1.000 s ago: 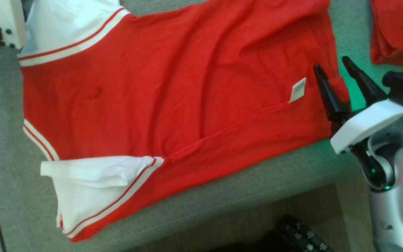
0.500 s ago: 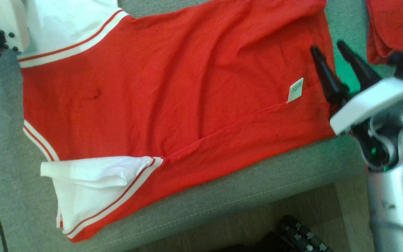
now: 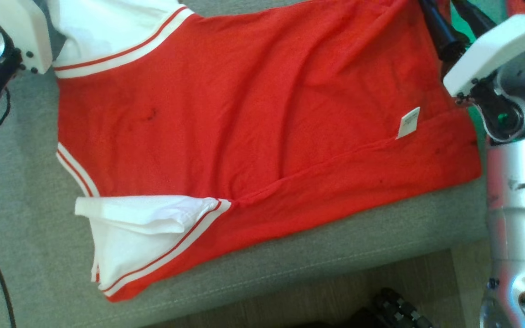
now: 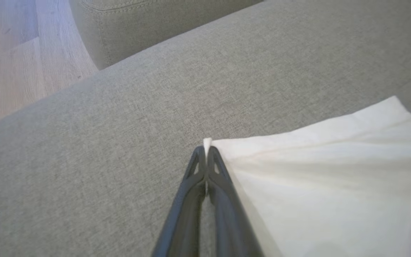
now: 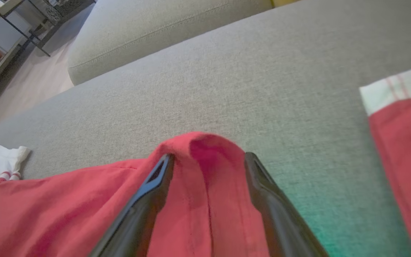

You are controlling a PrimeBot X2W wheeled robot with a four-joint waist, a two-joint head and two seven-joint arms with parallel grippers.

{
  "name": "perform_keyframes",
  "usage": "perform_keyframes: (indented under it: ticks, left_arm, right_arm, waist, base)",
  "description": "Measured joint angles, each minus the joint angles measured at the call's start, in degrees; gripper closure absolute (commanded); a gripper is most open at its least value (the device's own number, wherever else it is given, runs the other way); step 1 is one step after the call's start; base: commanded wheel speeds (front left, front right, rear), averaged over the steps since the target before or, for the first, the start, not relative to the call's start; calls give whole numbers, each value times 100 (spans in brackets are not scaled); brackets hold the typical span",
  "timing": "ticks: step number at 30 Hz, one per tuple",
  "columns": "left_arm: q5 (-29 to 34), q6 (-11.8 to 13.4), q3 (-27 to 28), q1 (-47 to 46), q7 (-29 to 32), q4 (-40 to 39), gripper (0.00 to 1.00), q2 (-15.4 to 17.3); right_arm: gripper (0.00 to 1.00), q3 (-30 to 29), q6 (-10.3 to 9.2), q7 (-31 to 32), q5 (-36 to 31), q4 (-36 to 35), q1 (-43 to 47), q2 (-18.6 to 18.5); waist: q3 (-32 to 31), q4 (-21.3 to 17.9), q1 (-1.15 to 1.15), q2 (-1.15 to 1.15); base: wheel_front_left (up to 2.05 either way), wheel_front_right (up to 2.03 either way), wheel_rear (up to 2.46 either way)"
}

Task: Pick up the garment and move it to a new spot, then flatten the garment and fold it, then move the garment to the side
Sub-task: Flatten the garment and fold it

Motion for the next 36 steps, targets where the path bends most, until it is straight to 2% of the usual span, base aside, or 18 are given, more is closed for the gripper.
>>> perform_keyframes:
  ticks: [7, 20, 28, 32, 36]
  left_arm:
    - [-157, 0, -209, -175, -176, 93, 100, -74]
    - [-454, 0, -622, -326, -355, 241, 100, -77]
    - [-555, 0, -855, -488, -358, 256, 100, -70]
    - [-639, 0, -955, -583, -408, 277, 100, -71]
    - [-700, 0, -1084, -649, -459, 316, 100, -77]
  right_arm:
    - [0, -62, 0, 197, 14, 289, -69, 0]
    - [0, -97, -1, 780, 437, -769, 188, -87]
    - [1, -104, -1, 872, 475, -611, 216, -74]
    - [17, -112, -1, 820, 443, -174, 44, -29]
    - [57, -112, -1, 680, 336, 244, -295, -19]
  waist:
    - [-8, 129, 0, 0]
    - [-95, 103, 0, 0]
    - [-25, 128, 0, 0]
    - [11, 180, 0, 0]
    - [27, 232, 0, 0]
  base:
    - [0, 0, 0]
    - [0, 0, 0]
    - [0, 0, 0]
    - [0, 0, 0]
    - [0, 0, 0]
